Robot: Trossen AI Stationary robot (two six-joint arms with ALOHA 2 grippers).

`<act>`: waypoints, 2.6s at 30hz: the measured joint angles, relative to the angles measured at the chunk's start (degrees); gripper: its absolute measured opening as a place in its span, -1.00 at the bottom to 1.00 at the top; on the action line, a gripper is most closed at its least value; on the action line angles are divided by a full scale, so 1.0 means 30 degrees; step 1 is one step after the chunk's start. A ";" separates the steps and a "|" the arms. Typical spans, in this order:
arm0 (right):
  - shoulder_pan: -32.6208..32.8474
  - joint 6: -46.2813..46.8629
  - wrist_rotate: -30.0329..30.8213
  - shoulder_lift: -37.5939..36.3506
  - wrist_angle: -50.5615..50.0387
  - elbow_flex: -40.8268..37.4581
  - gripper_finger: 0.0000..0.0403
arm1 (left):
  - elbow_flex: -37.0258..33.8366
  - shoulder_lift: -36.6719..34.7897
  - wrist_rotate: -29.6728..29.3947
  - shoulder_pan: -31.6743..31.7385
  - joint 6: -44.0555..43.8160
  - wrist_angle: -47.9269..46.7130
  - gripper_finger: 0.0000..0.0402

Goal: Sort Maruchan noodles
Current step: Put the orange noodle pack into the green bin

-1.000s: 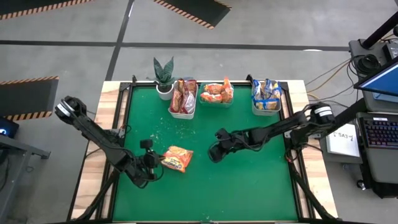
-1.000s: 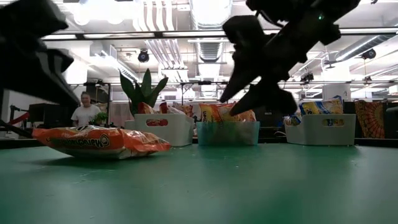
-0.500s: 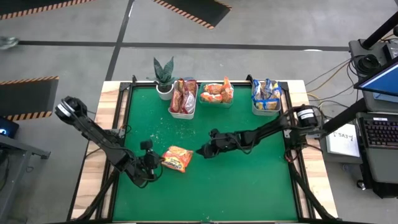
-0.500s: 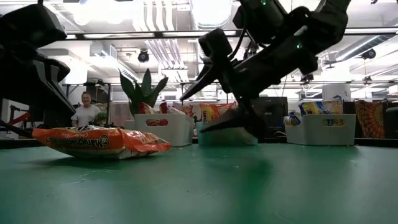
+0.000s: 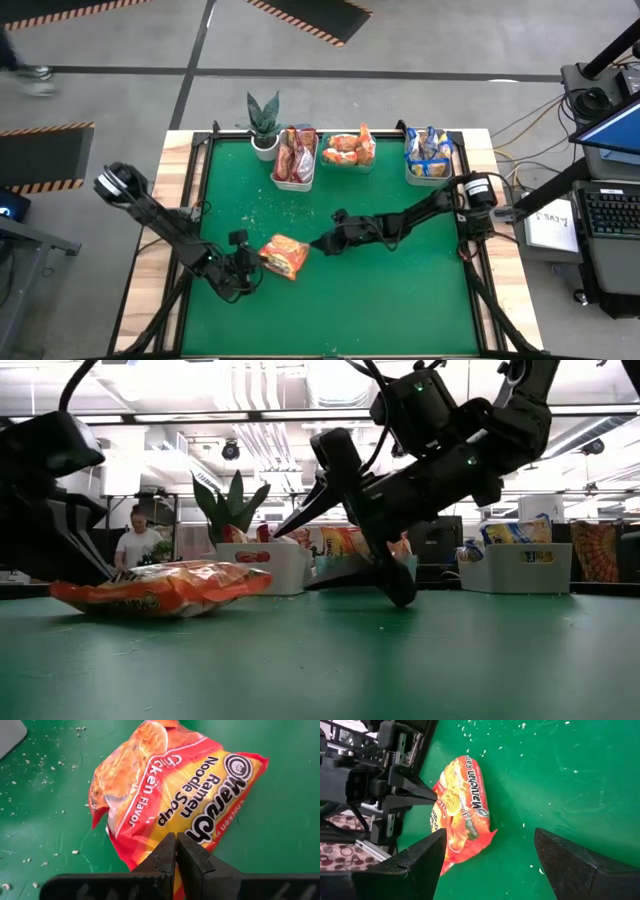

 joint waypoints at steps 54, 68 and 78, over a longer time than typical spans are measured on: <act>-0.0342 -0.8604 -0.3644 0.2101 -0.7921 0.7572 -0.81 | 0.0029 -0.1976 -0.1376 0.0000 0.3073 0.2498 -1.00; -0.0337 -1.2246 0.1375 -0.5747 -1.7309 0.7397 -0.81 | 0.0029 -0.9257 -0.3955 0.0153 1.2169 0.2754 -1.00; -0.1571 -1.4310 0.8107 -1.1021 -1.9411 0.7397 -0.81 | 0.0029 -1.0541 -0.7846 0.0250 1.5047 0.3628 -1.00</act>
